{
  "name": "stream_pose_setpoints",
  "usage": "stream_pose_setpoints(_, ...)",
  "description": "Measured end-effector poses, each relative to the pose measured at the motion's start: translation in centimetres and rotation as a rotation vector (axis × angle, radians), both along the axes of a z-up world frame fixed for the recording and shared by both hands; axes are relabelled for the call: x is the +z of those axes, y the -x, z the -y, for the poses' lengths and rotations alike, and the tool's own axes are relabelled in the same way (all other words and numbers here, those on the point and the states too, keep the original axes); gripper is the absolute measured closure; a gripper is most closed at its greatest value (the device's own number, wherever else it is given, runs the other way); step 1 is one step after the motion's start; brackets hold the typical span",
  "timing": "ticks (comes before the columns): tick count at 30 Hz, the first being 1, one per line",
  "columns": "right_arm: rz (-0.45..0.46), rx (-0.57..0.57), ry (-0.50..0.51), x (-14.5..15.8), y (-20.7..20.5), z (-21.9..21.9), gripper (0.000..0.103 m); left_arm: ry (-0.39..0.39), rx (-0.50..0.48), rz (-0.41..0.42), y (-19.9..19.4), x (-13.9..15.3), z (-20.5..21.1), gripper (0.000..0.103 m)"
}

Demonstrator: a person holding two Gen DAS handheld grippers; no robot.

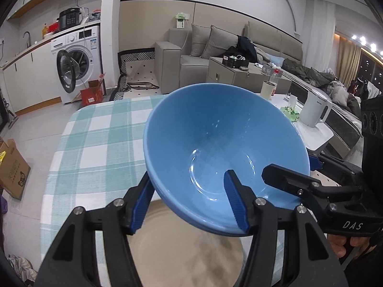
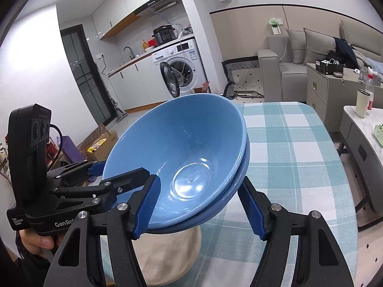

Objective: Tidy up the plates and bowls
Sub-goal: 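Lift the stacked bowls with both tools and carry them over the cream plate stack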

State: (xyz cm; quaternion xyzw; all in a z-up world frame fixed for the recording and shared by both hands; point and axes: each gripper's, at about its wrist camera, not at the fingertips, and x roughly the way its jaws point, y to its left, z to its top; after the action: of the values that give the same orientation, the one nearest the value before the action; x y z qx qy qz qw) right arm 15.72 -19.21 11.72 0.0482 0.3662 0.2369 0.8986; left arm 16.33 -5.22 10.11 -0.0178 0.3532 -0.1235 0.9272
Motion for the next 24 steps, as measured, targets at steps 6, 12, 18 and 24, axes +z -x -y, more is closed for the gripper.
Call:
stream_pose_setpoints(6,-0.009,0.045,-0.014,0.3,1.3,-2.1,0.034,-0.022,0.038,0.01,1.8,0.2,-1.6,0.044)
stream_pose_setpoints(12,-0.028,0.076,-0.017,-0.3,2.4,-3.9,0.034,-0.029,0.066,-0.006,3.0,-0.5,-3.0,0.044)
stream_pose_setpoints(18,-0.052,0.097,-0.004,-1.6,2.9,-5.3,0.034,-0.024,0.088,-0.037,3.6,-2.0,-4.0,0.045)
stream_pose_setpoints(24,-0.067,0.111,0.009,-2.7,3.3,-6.3,0.034,-0.014,0.104,-0.052,4.0,-3.2,-4.9,0.045)
